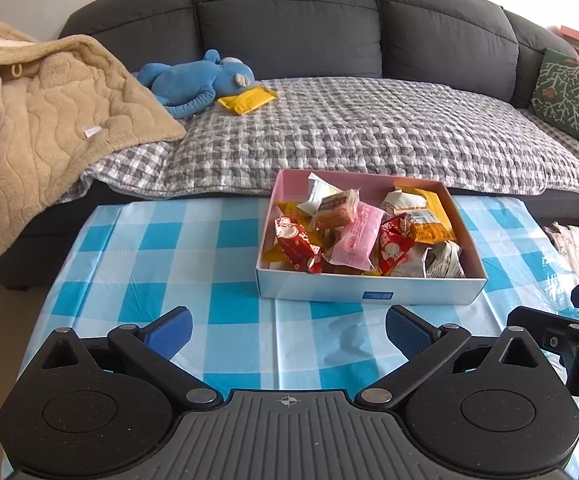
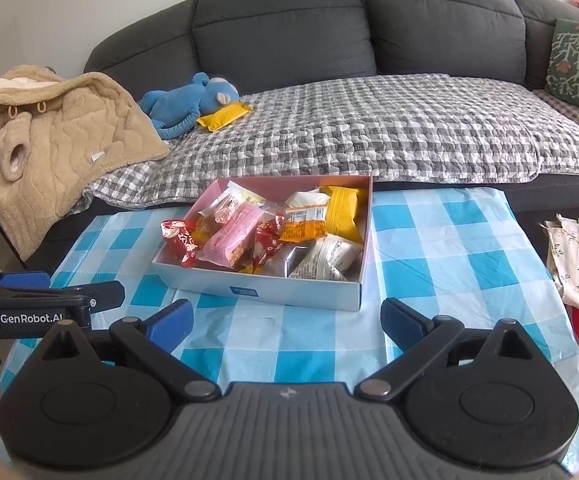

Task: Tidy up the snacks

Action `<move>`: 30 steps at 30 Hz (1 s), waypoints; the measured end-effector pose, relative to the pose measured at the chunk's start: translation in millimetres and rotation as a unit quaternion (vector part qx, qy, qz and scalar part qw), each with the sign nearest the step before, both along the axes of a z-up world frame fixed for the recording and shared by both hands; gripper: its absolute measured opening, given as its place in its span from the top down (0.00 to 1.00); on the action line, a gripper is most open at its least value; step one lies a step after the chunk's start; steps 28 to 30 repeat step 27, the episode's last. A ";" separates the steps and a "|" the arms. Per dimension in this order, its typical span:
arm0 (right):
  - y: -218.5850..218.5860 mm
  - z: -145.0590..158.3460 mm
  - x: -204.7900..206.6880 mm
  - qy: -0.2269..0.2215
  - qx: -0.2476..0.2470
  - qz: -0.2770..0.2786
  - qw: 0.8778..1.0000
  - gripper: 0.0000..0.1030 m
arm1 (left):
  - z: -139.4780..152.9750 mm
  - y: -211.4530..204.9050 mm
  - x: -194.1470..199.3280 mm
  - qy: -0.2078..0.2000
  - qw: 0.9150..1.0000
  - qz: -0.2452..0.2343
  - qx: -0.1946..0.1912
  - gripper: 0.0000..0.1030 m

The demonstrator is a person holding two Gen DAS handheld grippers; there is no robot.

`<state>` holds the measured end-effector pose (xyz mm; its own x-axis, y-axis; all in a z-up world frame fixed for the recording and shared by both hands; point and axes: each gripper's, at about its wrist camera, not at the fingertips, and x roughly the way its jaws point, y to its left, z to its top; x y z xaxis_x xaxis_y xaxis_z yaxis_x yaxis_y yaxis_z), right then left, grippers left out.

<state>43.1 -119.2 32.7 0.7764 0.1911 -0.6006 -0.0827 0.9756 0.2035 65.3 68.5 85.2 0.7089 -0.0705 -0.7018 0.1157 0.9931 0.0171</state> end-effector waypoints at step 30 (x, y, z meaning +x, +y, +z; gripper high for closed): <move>2.3 -2.1 2.1 0.003 -0.001 0.000 1.000 0.03 | -6.1 -2.2 2.0 0.010 1.000 0.002 0.011 0.00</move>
